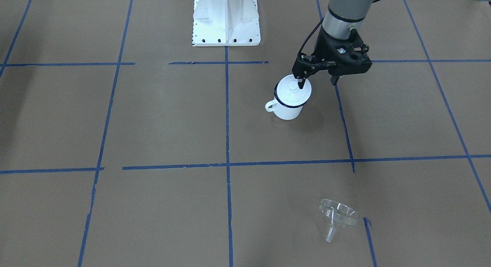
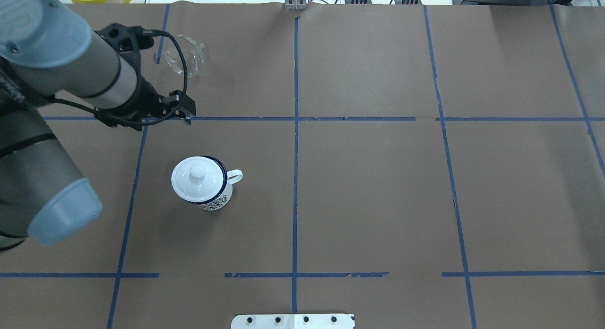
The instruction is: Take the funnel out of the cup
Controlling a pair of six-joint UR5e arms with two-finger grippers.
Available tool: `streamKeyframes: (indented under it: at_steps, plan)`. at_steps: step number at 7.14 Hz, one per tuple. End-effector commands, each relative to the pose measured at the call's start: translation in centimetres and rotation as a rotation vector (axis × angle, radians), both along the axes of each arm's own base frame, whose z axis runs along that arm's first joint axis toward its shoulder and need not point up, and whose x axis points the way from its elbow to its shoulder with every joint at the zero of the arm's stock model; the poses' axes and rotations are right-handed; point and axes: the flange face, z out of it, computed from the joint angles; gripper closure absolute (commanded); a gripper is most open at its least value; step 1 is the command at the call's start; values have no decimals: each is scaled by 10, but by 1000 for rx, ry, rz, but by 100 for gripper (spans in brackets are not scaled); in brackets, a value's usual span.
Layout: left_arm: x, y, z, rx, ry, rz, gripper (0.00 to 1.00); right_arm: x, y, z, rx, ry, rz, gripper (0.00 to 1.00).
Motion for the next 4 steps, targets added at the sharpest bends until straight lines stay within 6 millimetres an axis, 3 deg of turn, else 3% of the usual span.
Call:
streamKeyframes:
  at_steps: [1, 2, 4]
  plan:
    - [-99, -34, 34, 122, -23, 83, 0, 0, 0, 0, 0, 0, 0, 0]
    - [-171, -51, 81, 190, -78, 135, 0, 0, 0, 1, -1, 0, 0, 0]
    - [-324, -76, 199, 264, -168, 236, 0, 0, 0, 1, -1, 0, 0, 0]
